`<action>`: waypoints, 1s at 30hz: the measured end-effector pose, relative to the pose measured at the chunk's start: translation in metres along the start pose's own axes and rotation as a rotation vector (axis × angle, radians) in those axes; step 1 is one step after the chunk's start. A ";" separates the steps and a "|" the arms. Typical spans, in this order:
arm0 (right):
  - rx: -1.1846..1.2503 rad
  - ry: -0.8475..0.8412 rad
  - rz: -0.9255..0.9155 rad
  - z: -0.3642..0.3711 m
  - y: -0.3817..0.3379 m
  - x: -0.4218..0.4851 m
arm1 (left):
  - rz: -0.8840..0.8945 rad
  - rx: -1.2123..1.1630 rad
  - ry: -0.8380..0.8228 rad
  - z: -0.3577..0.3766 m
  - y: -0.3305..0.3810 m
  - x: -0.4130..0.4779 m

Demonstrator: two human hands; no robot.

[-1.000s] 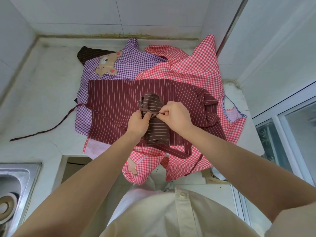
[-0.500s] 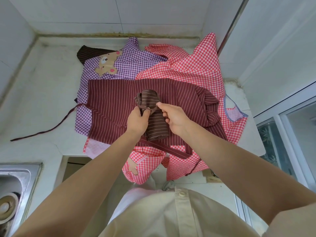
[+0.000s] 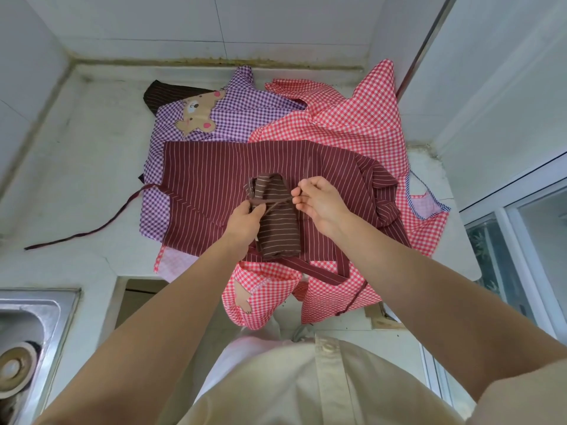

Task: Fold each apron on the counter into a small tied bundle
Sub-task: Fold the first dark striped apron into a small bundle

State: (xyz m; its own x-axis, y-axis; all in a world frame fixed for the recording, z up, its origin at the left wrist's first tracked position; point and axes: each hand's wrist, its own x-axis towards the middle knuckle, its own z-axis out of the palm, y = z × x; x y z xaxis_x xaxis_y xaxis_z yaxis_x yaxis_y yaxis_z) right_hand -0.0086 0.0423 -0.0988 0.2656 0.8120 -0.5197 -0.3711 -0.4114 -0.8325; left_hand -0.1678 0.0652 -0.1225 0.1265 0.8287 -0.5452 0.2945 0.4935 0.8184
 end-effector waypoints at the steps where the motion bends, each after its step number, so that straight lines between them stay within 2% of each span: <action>1: -0.034 -0.017 -0.017 0.000 0.005 0.001 | -0.024 -0.018 -0.001 0.000 -0.002 0.000; 5: -0.205 -0.105 -0.074 -0.003 0.021 0.005 | -0.101 0.083 0.028 -0.009 -0.010 0.008; 9: -0.310 -0.155 -0.090 -0.001 0.027 0.009 | 0.143 0.541 0.080 -0.026 -0.005 0.006; 12: -0.352 -0.156 -0.089 0.002 0.028 0.016 | 0.268 0.744 0.067 -0.035 -0.004 0.007; 14: -0.382 -0.147 -0.092 0.002 0.029 0.020 | 0.301 0.788 0.076 -0.041 -0.007 0.010; 19: -0.453 -0.117 -0.110 0.001 0.032 0.028 | 0.349 0.726 0.131 -0.044 -0.011 0.011; 24: -0.534 -0.150 -0.112 0.000 0.033 0.030 | 0.288 0.441 0.115 -0.044 -0.007 0.011; 27: -0.541 -0.156 -0.116 -0.002 0.031 0.031 | 0.323 0.337 0.049 -0.047 -0.002 0.007; 30: -0.506 -0.159 -0.099 0.000 0.032 0.031 | 0.415 0.148 -0.089 -0.042 0.004 0.005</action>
State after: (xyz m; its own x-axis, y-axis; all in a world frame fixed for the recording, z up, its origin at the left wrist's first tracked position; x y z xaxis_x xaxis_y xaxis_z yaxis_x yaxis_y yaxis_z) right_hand -0.0124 0.0550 -0.1414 0.1246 0.8937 -0.4310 0.1347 -0.4456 -0.8851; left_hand -0.2057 0.0824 -0.1144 0.3413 0.9196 -0.1947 0.3333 0.0753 0.9398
